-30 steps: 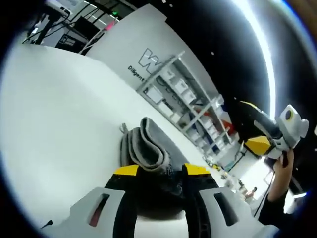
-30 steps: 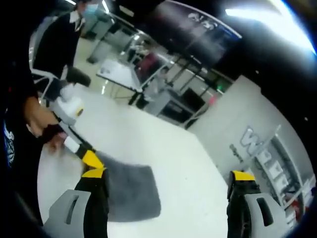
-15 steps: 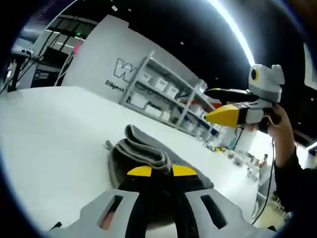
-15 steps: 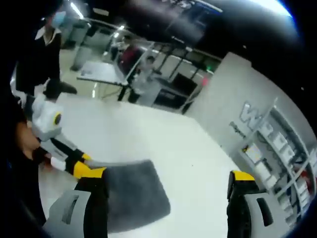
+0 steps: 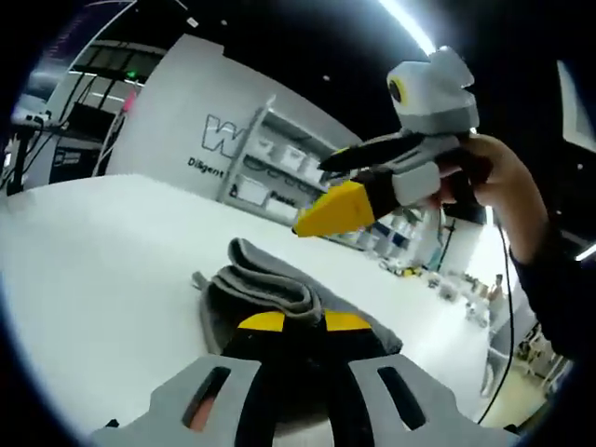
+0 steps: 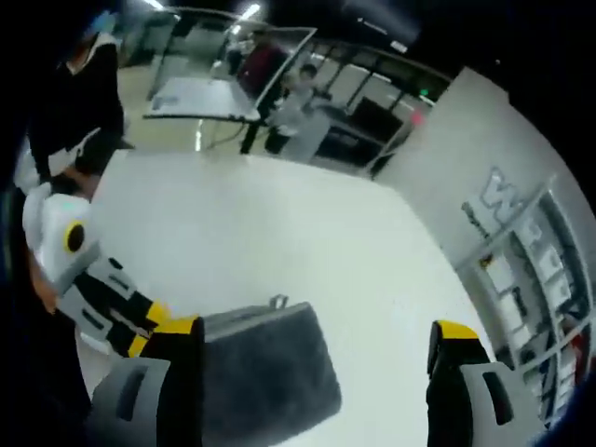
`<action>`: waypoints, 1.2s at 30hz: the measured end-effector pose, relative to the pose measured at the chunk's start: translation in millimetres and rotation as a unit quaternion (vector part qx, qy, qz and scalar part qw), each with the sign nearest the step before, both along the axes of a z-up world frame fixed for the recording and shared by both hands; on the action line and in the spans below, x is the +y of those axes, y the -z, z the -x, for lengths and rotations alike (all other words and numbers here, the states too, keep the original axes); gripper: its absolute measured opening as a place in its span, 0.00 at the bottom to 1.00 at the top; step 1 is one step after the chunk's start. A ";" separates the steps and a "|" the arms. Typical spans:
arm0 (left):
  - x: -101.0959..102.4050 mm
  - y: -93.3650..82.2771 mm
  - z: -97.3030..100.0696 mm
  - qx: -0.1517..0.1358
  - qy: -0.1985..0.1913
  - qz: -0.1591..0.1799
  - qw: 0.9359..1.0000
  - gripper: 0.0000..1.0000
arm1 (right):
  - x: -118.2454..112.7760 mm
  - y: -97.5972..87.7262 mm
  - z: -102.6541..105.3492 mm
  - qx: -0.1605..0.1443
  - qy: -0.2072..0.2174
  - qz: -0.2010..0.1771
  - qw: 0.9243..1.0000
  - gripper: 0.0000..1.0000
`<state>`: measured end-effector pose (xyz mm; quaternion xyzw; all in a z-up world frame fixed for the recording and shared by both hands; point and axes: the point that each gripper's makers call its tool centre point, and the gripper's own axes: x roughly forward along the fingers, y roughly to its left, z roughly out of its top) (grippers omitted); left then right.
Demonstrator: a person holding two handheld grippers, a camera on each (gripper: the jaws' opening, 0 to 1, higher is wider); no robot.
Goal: Open the folded towel by lifting each exposed corner and separating the folded layers until the towel lies flat within the target outline without major curled edges
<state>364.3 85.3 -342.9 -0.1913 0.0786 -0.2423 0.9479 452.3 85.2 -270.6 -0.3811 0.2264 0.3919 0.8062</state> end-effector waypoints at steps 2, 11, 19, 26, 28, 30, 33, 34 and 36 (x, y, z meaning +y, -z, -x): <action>1.6 1.0 -0.9 0.000 0.003 -0.004 1.000 0.10 | 4.8 1.6 -6.6 0.008 0.003 0.006 1.000 1.00; -0.9 1.5 0.3 -0.006 0.007 -0.015 1.000 0.10 | 22.2 7.8 -13.0 0.036 0.022 0.054 0.998 1.00; -6.0 -4.5 2.6 -0.050 0.005 -0.097 0.994 0.10 | 27.1 39.2 -21.1 0.040 0.037 0.098 0.994 1.00; -14.5 -8.3 4.4 -0.073 0.011 -0.139 0.988 0.10 | 28.7 56.1 -22.2 0.047 0.047 0.109 0.992 1.00; -16.2 -8.4 5.0 -0.078 0.011 -0.152 0.985 0.10 | 27.2 57.3 -25.3 0.038 0.050 0.118 0.991 1.00; -18.7 -8.4 5.8 -0.082 0.013 -0.163 0.983 0.10 | 23.7 61.7 -30.1 0.034 0.061 0.123 0.990 1.00; -21.3 -7.8 6.2 -0.085 0.013 -0.181 0.980 0.09 | 20.7 68.6 -33.3 0.042 0.070 0.123 0.989 1.00; -21.9 -7.9 6.3 -0.087 0.014 -0.185 0.979 0.09 | 19.0 69.9 -34.4 0.042 0.074 0.124 0.989 1.00; -22.0 -9.2 6.2 -0.091 0.013 -0.186 0.978 0.09 | 15.3 72.5 -35.1 0.038 0.077 0.132 0.988 1.00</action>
